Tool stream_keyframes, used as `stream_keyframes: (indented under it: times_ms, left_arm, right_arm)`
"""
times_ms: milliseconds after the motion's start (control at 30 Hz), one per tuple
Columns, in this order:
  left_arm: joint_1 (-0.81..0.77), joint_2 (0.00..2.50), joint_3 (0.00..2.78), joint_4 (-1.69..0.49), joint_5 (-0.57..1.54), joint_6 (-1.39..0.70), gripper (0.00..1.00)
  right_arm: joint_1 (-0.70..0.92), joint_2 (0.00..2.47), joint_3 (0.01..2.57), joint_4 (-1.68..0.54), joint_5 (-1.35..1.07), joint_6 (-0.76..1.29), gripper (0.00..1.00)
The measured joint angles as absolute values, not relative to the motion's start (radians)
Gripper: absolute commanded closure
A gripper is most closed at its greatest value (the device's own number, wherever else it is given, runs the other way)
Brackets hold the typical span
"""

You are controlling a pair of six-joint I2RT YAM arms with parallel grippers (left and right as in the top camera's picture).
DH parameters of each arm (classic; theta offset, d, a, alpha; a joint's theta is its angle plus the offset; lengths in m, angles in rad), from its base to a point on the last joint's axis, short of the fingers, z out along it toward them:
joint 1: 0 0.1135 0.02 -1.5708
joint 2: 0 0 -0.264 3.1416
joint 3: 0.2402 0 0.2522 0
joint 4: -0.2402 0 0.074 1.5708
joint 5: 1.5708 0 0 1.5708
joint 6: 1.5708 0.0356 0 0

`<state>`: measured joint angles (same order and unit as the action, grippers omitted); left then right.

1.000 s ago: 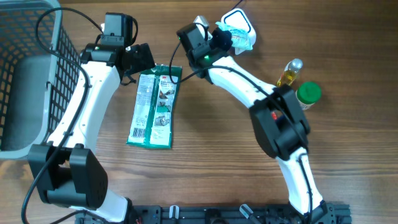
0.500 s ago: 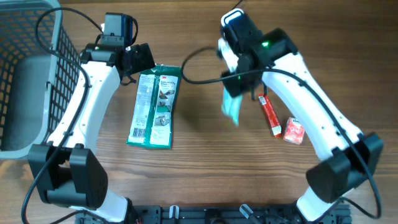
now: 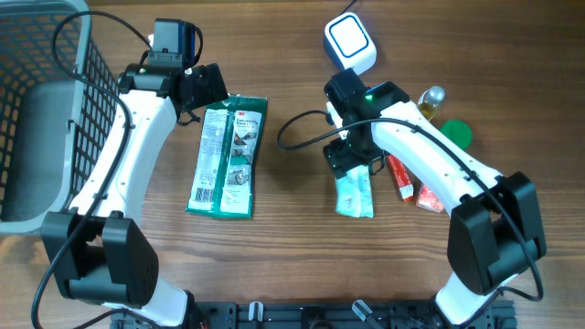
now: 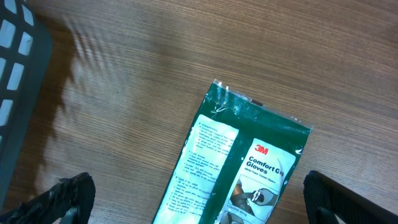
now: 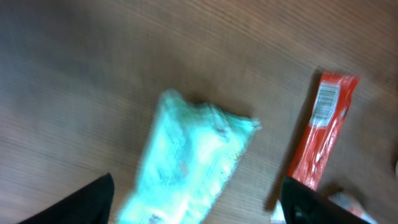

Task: Scan the item barcode
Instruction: 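Lower the light-green packet to the table center with the right gripper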

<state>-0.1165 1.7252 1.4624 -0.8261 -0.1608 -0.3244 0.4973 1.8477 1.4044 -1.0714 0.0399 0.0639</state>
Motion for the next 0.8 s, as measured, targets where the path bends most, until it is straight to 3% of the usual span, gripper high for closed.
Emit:
stream_keyframes:
  times_ms: [67,100,200,267,533,800]
  left_arm:
    - [-0.117,1.725,1.462,-0.826,-0.161,-0.324,0.0]
    - [-0.117,1.725,1.462,-0.826,-0.16,-0.324,0.0]
    - [-0.117,1.725,1.462,-0.826,-0.16,-0.324,0.0]
    - [-0.117,1.725,1.462,-0.826,-0.16,-0.324,0.0]
    - [-0.117,1.725,1.462,-0.826,-0.16,-0.324,0.0]
    - [-0.117,1.725,1.462,-0.826,-0.16,-0.324,0.0]
  right_arm:
    - [0.497,1.848,1.403,-1.007,0.041,0.146,0.27]
    - [0.497,1.848,1.403,-0.999,0.026,0.186,0.4]
    - [0.5,1.848,1.403,-1.009,-0.083,0.263,0.66]
    - [0.514,1.848,1.403,-1.031,-0.152,0.315,0.76]
    - [0.641,1.848,1.304,-1.015,-0.189,0.527,0.94]
    - [0.621,1.848,1.113,-0.918,-0.055,0.618,0.95]
